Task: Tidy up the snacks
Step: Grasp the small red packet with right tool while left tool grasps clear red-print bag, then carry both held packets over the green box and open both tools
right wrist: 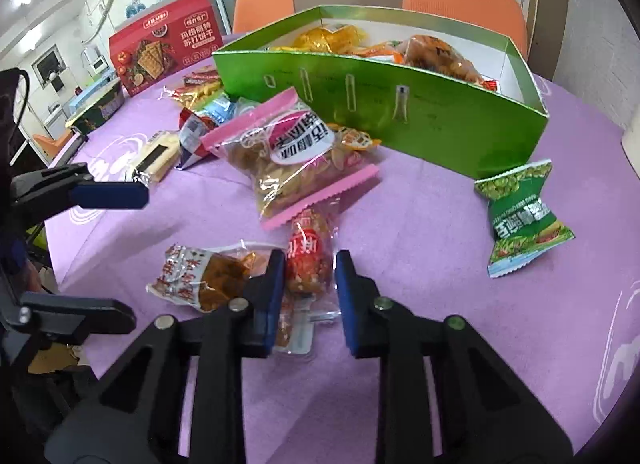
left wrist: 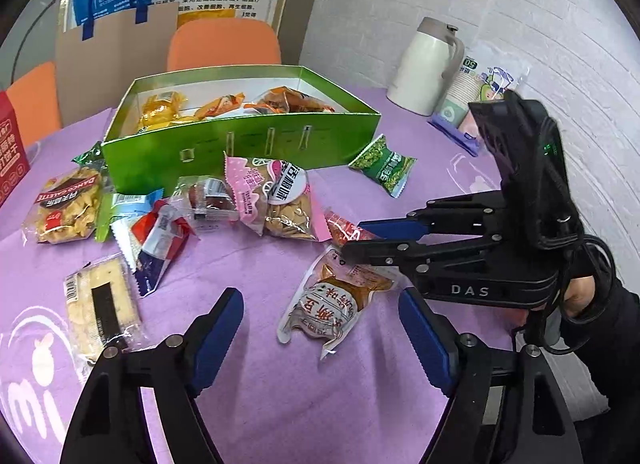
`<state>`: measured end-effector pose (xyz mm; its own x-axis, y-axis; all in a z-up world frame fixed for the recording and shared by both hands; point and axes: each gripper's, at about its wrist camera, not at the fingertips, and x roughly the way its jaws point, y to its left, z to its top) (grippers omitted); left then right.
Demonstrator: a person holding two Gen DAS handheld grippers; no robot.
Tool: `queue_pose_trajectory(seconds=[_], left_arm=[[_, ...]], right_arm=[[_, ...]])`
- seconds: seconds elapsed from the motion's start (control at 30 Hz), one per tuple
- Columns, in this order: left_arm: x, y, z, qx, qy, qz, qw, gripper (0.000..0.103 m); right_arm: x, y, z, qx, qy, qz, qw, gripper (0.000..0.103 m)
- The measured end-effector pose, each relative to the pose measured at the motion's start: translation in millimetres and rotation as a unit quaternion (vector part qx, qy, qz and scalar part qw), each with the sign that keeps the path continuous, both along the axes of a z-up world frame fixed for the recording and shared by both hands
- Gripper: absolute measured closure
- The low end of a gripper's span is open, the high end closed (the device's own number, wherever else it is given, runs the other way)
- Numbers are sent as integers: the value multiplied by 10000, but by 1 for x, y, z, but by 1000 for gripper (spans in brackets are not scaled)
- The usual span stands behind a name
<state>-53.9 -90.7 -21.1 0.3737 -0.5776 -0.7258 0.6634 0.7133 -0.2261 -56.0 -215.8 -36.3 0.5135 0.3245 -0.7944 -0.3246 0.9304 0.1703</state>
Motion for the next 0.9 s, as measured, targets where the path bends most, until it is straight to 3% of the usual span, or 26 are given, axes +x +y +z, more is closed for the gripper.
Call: queue_pose_trajectory(seconds=[0.2, 0.43, 0.77, 0.83, 0.9], left_arm=[[8, -29, -17, 327, 139, -252, 9990, 42], [6, -34, -23, 473, 117, -256, 9985, 43], [7, -27, -23, 367, 128, -130, 9992, 54], [6, -24, -21, 265, 183, -73, 9995, 58], [6, -18, -17, 102, 333, -50, 9994, 60]], right_arm=[[-21, -26, 9, -10, -67, -240, 9997, 78], [-24, -31, 6, -47, -69, -303, 9995, 78], [-14, -24, 0, -31, -49, -277, 9996, 73], [-13, -24, 0, -5, -50, -266, 9996, 80], [-14, -26, 2, 94, -7, -249, 9996, 80]])
